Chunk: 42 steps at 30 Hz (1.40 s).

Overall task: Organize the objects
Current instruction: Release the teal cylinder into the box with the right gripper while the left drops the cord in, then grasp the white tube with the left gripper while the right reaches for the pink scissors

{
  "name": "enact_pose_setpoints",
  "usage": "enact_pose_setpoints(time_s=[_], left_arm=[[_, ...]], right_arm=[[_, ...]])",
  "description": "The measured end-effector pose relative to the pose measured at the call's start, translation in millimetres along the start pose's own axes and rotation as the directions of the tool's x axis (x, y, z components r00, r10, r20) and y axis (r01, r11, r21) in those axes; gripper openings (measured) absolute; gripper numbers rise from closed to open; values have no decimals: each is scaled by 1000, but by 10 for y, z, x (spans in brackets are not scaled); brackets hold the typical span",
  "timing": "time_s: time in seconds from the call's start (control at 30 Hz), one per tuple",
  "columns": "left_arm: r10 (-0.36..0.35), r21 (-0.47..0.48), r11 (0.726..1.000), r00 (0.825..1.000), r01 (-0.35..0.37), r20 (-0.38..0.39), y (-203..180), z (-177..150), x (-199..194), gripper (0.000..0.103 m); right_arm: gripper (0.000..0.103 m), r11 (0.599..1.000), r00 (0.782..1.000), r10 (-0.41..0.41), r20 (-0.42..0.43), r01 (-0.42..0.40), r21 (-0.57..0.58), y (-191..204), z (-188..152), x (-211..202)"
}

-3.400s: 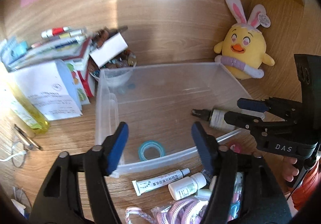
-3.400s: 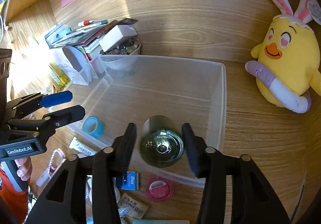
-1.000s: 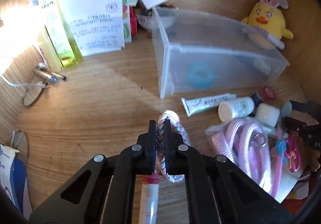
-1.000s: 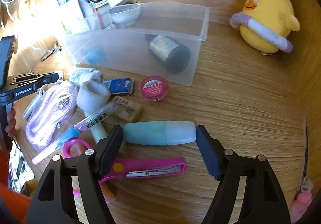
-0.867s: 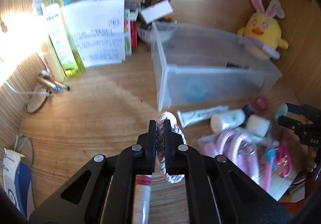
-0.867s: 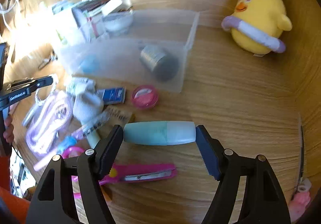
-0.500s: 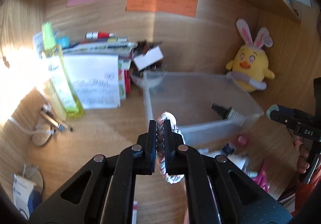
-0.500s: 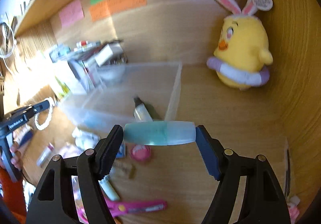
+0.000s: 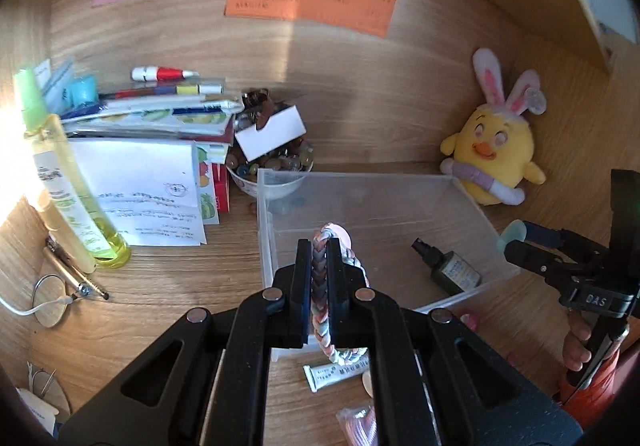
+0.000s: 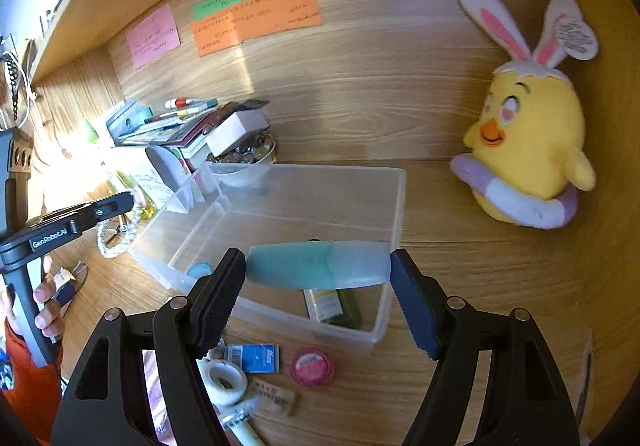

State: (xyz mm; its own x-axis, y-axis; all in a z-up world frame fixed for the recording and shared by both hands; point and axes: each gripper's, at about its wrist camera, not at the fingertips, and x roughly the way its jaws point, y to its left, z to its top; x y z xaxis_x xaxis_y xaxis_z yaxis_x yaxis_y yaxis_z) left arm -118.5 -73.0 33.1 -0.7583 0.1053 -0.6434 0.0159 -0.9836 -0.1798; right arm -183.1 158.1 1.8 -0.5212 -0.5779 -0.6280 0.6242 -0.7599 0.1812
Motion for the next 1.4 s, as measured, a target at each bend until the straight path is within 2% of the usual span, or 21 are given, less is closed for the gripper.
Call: enact_pose_setpoints(time_s=[0.17,0.43,0.63,0.77,0.83,1.0,1.13,1.2,1.4], left_arm=[[14,25,1000,998,-12,-61,-34,24,286,5],[6,43,999,993,-1,-117,-66,-22,517,6],[28,78,997,992,-19,-120,-149,-76,554,6],[22,63,998,991,-14,-133,-149,-80,559,8],[12,49,999,990,-5,-138,-139,-91,524,12],[40,53,998,995,-35,-97,-192,-146,318,46],[79,75,994,996,-76,-49,-257,-219,90,61],[84,74,994,996,-82,-35,-267,-258,-27,72],[119,54,991,993,-119,10,-250,-426,-407,90]], right_arm=[[71,1000,998,13,-58,-13,-11,54,29,236],[71,999,990,17,-139,-24,-48,180,1,534],[71,999,986,3,-168,-9,-38,180,-17,657],[73,998,986,-12,-169,2,-56,210,-28,660],[74,998,986,-10,-164,0,-62,223,-32,625],[80,998,991,-5,-134,-4,-67,235,-65,454],[81,999,993,11,-118,-16,-41,221,-122,292],[81,999,993,16,-114,-20,-33,214,-164,220],[83,1000,997,22,-79,-24,-20,195,-349,-81]])
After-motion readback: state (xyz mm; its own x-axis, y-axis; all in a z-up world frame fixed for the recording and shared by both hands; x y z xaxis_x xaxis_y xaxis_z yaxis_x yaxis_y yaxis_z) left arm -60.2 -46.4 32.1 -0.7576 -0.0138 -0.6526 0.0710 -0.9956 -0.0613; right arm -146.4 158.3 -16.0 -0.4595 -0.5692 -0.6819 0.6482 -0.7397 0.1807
